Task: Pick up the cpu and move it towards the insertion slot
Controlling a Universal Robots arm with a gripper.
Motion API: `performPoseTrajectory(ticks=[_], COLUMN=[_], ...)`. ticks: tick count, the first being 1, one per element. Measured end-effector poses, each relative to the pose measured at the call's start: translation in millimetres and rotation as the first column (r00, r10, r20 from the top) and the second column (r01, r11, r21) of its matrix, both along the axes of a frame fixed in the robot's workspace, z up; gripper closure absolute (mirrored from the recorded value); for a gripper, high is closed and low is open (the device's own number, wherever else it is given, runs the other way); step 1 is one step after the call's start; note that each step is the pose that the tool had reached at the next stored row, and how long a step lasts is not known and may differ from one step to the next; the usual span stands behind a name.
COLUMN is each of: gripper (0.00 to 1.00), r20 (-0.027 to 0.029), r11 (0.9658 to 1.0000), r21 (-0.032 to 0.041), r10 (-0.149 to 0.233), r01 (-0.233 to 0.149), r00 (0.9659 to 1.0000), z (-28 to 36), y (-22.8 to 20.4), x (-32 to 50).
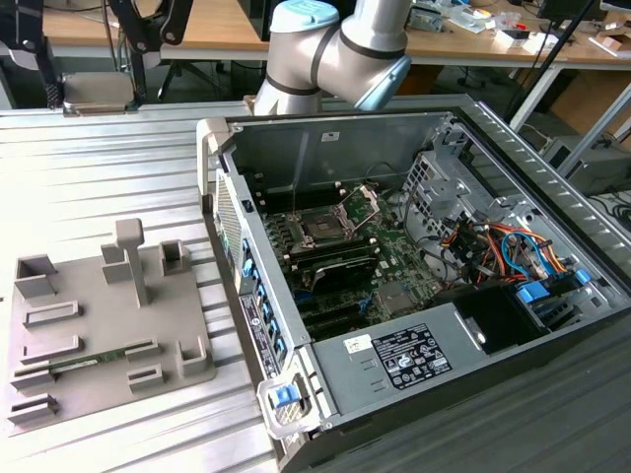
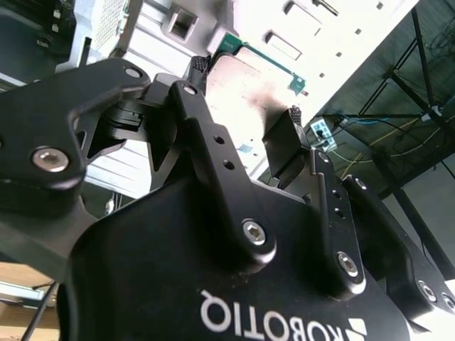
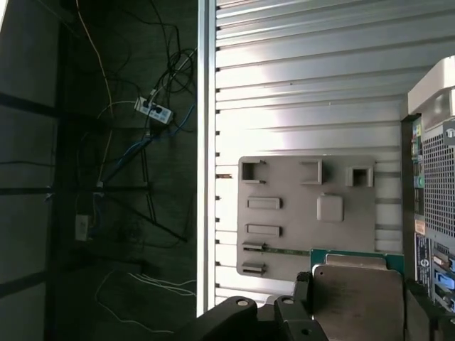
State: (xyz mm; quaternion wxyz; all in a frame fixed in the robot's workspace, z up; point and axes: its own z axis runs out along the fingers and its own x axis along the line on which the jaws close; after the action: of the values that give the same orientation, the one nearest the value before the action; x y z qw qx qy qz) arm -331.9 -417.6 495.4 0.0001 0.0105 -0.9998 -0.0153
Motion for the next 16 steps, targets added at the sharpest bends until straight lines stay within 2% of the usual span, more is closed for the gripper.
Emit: performPoseTrajectory(ticks=[11,16], gripper=[0.45,0.45], r20=[0.0,-0.0001], r11=[1.0,1.0], r21=[-0.0001,0.0], r10=[0.0,0.0], r01=[0.0,0.0], r00=[1.0,1.0], z=[0.0,-0.1], y=[0.0,0.0], x=[20.6,34.4])
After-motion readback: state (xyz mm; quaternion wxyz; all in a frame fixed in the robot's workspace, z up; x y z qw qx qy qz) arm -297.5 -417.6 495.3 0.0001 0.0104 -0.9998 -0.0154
